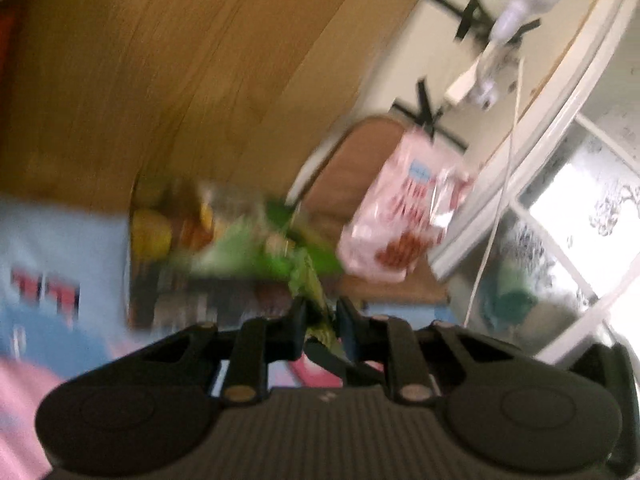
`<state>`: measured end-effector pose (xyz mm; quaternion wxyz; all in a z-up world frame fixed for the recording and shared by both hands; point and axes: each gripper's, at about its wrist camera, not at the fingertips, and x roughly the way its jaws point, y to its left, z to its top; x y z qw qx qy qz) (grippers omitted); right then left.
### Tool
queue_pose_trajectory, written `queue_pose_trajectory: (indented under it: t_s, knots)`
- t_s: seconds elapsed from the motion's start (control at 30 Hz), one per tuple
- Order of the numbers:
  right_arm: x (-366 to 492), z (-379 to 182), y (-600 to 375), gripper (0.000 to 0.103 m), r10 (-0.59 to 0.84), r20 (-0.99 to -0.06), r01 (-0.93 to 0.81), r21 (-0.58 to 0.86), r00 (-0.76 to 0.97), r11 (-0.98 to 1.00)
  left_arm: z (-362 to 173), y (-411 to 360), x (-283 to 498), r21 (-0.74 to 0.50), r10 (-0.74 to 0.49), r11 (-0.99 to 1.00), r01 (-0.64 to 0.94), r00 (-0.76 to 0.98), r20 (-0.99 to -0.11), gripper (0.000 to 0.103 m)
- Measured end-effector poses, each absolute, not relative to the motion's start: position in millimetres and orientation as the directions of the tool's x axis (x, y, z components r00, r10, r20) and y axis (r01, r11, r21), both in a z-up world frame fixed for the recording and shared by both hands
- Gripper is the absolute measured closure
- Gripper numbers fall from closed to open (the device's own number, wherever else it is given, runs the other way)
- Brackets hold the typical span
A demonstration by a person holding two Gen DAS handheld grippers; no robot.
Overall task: Organize snacks
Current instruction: 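Lift the dark green packet with the left tool into the box and release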
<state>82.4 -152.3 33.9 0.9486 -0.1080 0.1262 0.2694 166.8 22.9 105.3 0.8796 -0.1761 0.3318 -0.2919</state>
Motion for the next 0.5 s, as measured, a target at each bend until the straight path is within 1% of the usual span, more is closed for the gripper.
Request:
queue_pose_trajectory:
  t_s: [0.07, 0.13, 0.2, 0.23, 0.27, 0.3, 0.33, 0.4, 0.5]
  knots:
    - [97.5, 45.9, -148.6, 0.084, 0.445, -0.252, -0.494, -0.18, 0.859, 0.851, 116.6, 20.6, 181.7, -0.47, -0.614, 0.781, 0.412, 0.645, -0.455, 0.085]
    - [119.4, 53.1, -142.0, 0.084, 0.412, -0.221, -0.456, -0.219, 0.884, 0.863, 116.4, 23.3, 202.6, -0.451, -0.59, 0.798, 0.401, 0.673, -0.446, 0.085]
    - [146.8, 51.3, -133.1, 0.082, 0.381, -0.222, -0.429, -0.243, 0.898, 0.87, 103.2, 24.9, 227.3, -0.402, -0.51, 0.852, 0.336, 0.708, -0.488, 0.079]
    - [161.3, 47.8, -128.4, 0.078, 0.381, -0.255, -0.44, -0.238, 0.889, 0.866, 94.9, 25.9, 235.5, -0.365, -0.452, 0.885, 0.289, 0.722, -0.523, 0.079]
    - [176.3, 43.4, -124.4, 0.065, 0.397, -0.307, -0.469, -0.214, 0.865, 0.857, 87.2, 27.3, 240.9, -0.338, -0.408, 0.907, 0.253, 0.726, -0.553, 0.079]
    - [185.8, 39.5, -124.1, 0.06, 0.412, -0.337, -0.485, -0.171, 0.847, 0.858, 80.7, 30.1, 242.4, -0.333, -0.395, 0.913, 0.237, 0.723, -0.567, 0.078]
    - [190.7, 36.5, -125.9, 0.059, 0.425, -0.349, -0.491, -0.126, 0.835, 0.862, 75.8, 33.5, 241.1, -0.34, -0.398, 0.911, 0.235, 0.721, -0.568, 0.078]
    - [187.3, 33.8, -135.0, 0.059, 0.447, -0.335, -0.492, -0.059, 0.829, 0.869, 69.6, 40.2, 232.0, -0.333, -0.388, 0.915, 0.229, 0.73, -0.563, 0.071]
    - [175.5, 29.9, -152.4, 0.058, 0.463, -0.32, -0.48, 0.029, 0.826, 0.877, 67.3, 44.8, 214.5, -0.294, -0.356, 0.929, 0.223, 0.753, -0.553, 0.068]
